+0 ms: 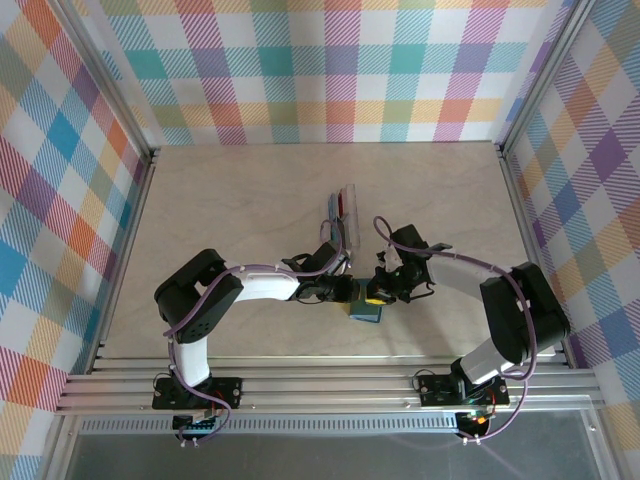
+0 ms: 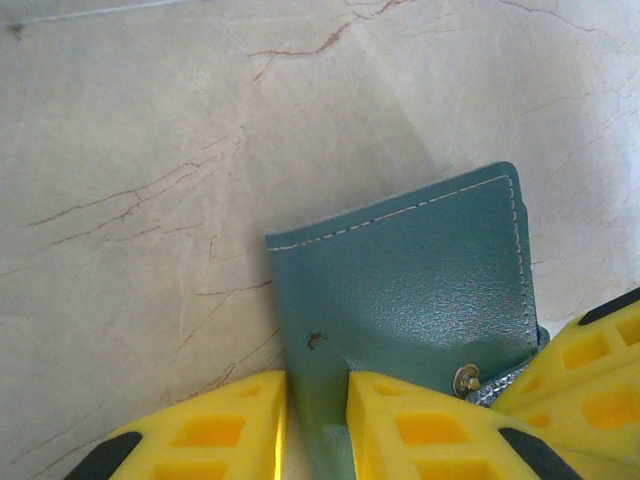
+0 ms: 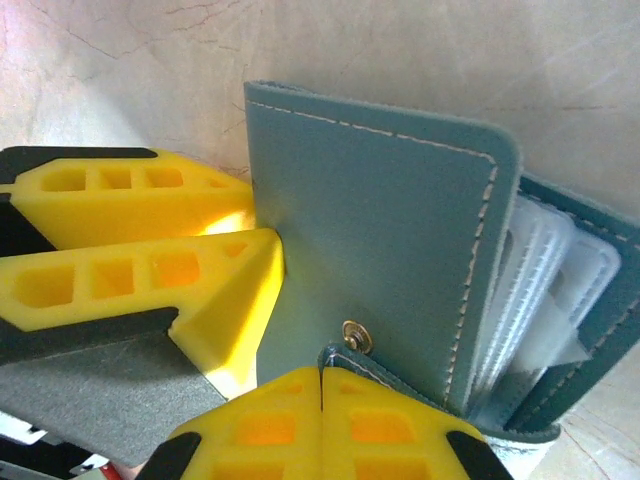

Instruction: Put the credit cards into the card holder

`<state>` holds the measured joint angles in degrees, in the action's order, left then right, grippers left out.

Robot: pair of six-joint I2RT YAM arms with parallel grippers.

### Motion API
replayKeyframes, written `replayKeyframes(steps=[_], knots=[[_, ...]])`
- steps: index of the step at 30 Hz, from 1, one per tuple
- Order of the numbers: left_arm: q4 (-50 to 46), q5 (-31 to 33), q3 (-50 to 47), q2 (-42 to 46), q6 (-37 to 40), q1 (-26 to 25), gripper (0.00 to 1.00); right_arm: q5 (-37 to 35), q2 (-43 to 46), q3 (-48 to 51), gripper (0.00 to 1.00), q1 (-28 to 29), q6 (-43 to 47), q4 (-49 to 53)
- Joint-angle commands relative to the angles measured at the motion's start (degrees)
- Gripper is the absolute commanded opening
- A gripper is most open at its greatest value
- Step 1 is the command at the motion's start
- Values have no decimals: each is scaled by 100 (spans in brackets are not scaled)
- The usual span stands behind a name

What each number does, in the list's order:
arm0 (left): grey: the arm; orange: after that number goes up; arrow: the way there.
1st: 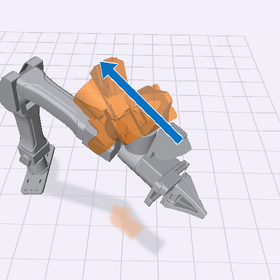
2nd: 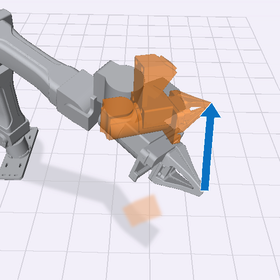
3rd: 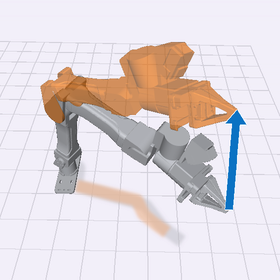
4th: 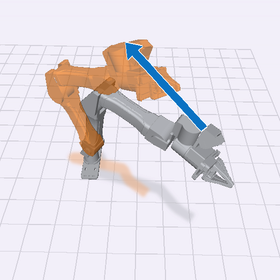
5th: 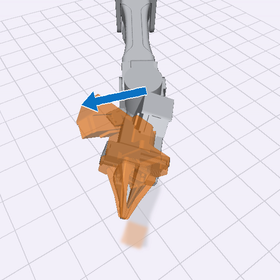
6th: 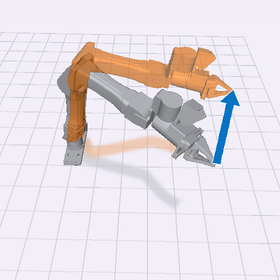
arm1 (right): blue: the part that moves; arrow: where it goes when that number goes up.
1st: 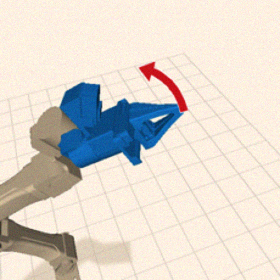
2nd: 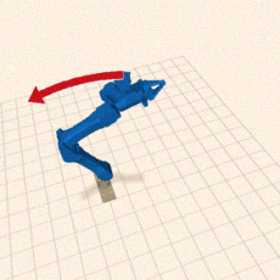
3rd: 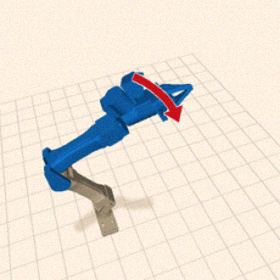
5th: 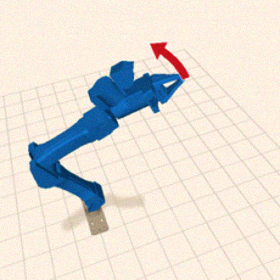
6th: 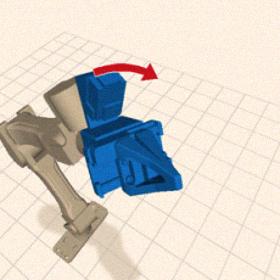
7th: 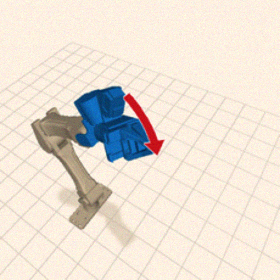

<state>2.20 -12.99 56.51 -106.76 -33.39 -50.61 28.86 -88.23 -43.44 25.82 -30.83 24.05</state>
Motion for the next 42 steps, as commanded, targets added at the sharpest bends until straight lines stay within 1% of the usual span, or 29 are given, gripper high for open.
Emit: replayKeyframes(steps=[1, 10, 24, 31, 42], knots=[[45, 425, -60, -393, 27, -46, 24, 25, 47, -174, 0, -21, -54, -67], [48, 432, -57, -406, 31, -46, 24, -159, 147, -209, 0, -105, -114, -65], [77, 413, -55, -433, 25, -46, 24, -13, -66, -318, 0, -148, -158, -223], [88, 410, -58, -451, 33, -50, 24, -271, -114, -275, 0, -148, -120, -134], [86, 427, -65, -443, 15, -50, 24, -346, -225, -234, 0, -148, -125, -197]])
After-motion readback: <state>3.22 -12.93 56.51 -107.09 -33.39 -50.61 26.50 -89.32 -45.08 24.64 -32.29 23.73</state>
